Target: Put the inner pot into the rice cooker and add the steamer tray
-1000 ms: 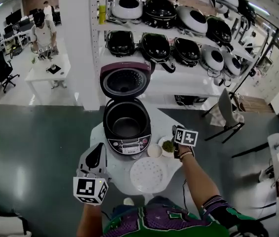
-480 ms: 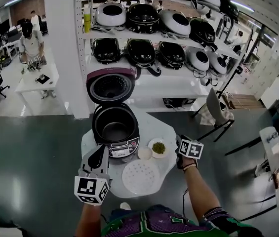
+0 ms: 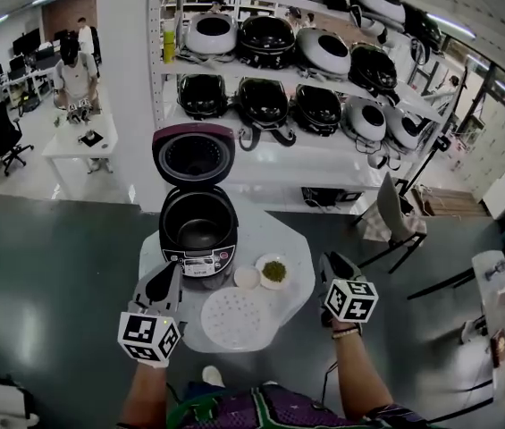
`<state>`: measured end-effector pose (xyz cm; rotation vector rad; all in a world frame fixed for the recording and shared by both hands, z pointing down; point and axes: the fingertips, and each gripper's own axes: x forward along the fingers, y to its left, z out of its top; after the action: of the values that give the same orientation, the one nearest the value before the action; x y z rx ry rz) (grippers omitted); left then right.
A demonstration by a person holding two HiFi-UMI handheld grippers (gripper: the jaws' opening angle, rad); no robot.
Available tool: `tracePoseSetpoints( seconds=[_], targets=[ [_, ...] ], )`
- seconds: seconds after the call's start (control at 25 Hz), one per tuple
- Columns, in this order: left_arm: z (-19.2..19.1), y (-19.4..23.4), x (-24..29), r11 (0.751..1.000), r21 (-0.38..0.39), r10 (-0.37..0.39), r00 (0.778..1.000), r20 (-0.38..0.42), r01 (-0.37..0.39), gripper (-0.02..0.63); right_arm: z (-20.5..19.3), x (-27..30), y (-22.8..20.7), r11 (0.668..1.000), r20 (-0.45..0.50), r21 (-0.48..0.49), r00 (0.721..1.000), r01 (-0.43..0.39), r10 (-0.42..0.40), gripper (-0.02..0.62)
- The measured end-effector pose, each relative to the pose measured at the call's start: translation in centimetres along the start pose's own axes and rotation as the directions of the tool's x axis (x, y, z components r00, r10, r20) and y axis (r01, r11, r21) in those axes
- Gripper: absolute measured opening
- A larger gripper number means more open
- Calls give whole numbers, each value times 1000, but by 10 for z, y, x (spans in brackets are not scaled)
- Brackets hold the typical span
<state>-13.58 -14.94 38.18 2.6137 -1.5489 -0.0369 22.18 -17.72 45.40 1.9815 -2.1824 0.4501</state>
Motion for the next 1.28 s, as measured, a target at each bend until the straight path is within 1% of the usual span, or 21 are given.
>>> tracePoseSetpoints(
  seconds=[0.12,0.2,0.32,0.52,0.6,0.76,0.84,0.96,1.0,1.08,1.12,1.16,1.28],
  targets=[
    [5,-21,-9,999,-42,5,1000,15,-4,20,16,-26,-8,998,48,-21,997,-59,60,100],
    [9,-32,-16,998,-55,25,999,23,-24,20,28,-43,-16,996,80,-20,993,-89,90,100],
    [18,-52,-26,998,-38,53,998,29,-52,20,44,-68,-22,991,127,-35,983,-128,132,100],
    [32,-78,-35,998,-1,65,996,61,-65,20,66,-101,-14,979,206,-61,957,-196,204,94],
    [37,-80,-34,998,6,56,996,68,-56,20,78,-108,-7,975,249,-61,943,-214,222,77],
    [49,-73,-33,999,19,38,996,85,-40,20,101,-124,10,971,342,-80,909,-227,240,5],
    [58,-70,-33,999,42,30,994,103,-35,20,109,-130,21,963,366,-90,891,-254,270,5],
    [65,-65,-33,998,61,23,992,128,-31,20,113,-133,36,957,369,-110,883,-268,289,5],
    [65,-64,-33,999,51,10,992,128,-17,20,113,-133,40,957,365,-110,884,-270,292,5],
    [65,-69,-31,999,22,-45,992,121,43,21,113,-135,47,957,358,-117,887,-267,291,5],
    [66,-73,-30,997,13,-77,990,120,76,55,113,-136,49,957,356,-120,889,-263,289,5],
    [66,-76,-29,995,12,-103,987,120,102,108,113,-135,51,958,355,-119,890,-261,287,5],
    [63,-80,-27,990,30,-142,983,113,139,270,111,-133,60,955,354,-97,887,-281,297,5]
  ],
)
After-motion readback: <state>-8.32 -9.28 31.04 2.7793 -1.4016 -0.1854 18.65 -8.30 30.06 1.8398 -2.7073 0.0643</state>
